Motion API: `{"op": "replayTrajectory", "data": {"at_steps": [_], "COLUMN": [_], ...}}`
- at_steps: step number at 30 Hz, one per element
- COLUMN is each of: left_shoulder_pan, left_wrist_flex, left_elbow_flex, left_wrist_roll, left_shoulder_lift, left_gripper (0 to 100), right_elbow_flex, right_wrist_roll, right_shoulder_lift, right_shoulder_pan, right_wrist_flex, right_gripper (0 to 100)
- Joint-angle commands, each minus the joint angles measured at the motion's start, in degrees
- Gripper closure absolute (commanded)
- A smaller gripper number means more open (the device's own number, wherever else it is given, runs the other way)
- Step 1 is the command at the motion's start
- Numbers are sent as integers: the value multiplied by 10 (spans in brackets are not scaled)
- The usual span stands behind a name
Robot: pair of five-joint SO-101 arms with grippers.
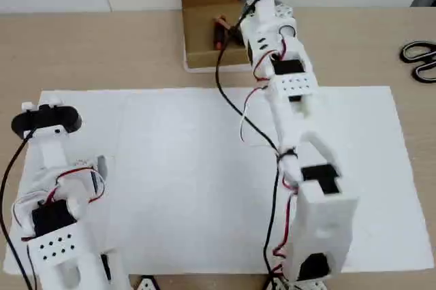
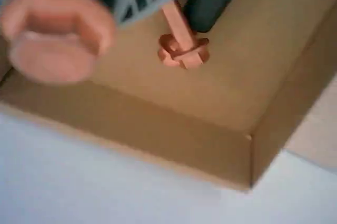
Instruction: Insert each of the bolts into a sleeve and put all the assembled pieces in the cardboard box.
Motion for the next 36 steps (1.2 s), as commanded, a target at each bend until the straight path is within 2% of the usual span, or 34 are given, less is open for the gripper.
{"op": "replayTrajectory", "data": {"at_steps": [1, 12, 21, 36], "left_shoulder_pan": [2, 2, 2, 3], "left_wrist_flex": [3, 3, 3, 3], "left_elbow_flex": [-3, -3, -3, -21], "left_wrist_roll": [-1, -1, -2, -2], "left_shoulder_lift": [-4, -4, -4, -4], "left_gripper": [771, 771, 771, 771], "right_elbow_flex": [-119, -244, -255, -255], "right_wrist_roll": [-1, 4, 4, 4], "right_shoulder_lift": [72, 205, 233, 190], "right_shoulder_pan": [-4, -22, -28, -11], "right_wrist_flex": [-31, -38, -32, -28], "right_gripper": [993, 987, 752, 745]}}
